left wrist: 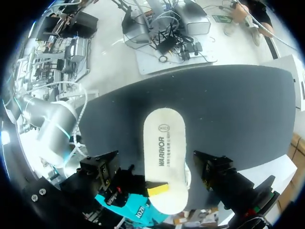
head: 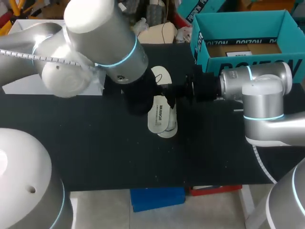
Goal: Take the shoe out of the shoebox, open the shoe tongue, remove and reinsert the insole, then place the shoe into the shoebox
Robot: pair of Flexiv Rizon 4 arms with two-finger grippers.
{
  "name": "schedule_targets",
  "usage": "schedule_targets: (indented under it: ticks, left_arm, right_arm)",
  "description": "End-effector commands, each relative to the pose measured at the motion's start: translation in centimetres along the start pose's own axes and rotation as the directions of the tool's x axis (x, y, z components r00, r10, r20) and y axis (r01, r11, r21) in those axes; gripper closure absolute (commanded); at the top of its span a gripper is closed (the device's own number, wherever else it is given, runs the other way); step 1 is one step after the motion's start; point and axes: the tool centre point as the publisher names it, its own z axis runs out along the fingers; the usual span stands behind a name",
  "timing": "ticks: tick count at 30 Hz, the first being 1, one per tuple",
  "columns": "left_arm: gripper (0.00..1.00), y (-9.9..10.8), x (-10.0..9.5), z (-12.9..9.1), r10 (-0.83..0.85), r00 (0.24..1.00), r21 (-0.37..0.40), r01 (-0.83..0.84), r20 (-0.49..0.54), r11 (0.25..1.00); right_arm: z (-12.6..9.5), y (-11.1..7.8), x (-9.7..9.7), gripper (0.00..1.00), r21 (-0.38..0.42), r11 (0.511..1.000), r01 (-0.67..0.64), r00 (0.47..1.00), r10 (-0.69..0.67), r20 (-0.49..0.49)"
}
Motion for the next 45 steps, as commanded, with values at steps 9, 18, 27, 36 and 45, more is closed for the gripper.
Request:
schedule_targets:
  ticks: [9,18,27,36,45]
  left_arm:
    - [0.0,-0.3,4.5,-0.4,-0.084,0.937,-0.119,0.131,0.338,0.984]
    - [0.0,-0.3,4.5,-0.4,-0.084,0.937,-0.119,0.131,0.338,0.984]
    - [0.0,-0.3,4.5,-0.4,-0.084,0.937,-0.119,0.131,0.338,0.984]
    - [0.0,2.0,6.1,1.3,-0.257,0.625,0.121,0.252,0.737,0.96]
    - [0.0,2.4,6.5,1.8,-0.228,0.517,0.134,0.213,0.825,0.968]
  right_arm:
    - [0.0,0.0,0.0,1.0,0.0,1.0,0.0,1.0,0.0,0.001]
    - [0.0,0.0,0.0,1.0,0.0,1.0,0.0,1.0,0.0,0.001]
    - [0.0,0.0,0.0,1.0,0.0,1.0,0.0,1.0,0.0,0.001]
    - [0.0,0.0,0.0,1.0,0.0,1.0,0.0,1.0,0.0,0.001]
    - [0.0,0.0,0.0,1.0,0.0,1.0,0.0,1.0,0.0,0.001]
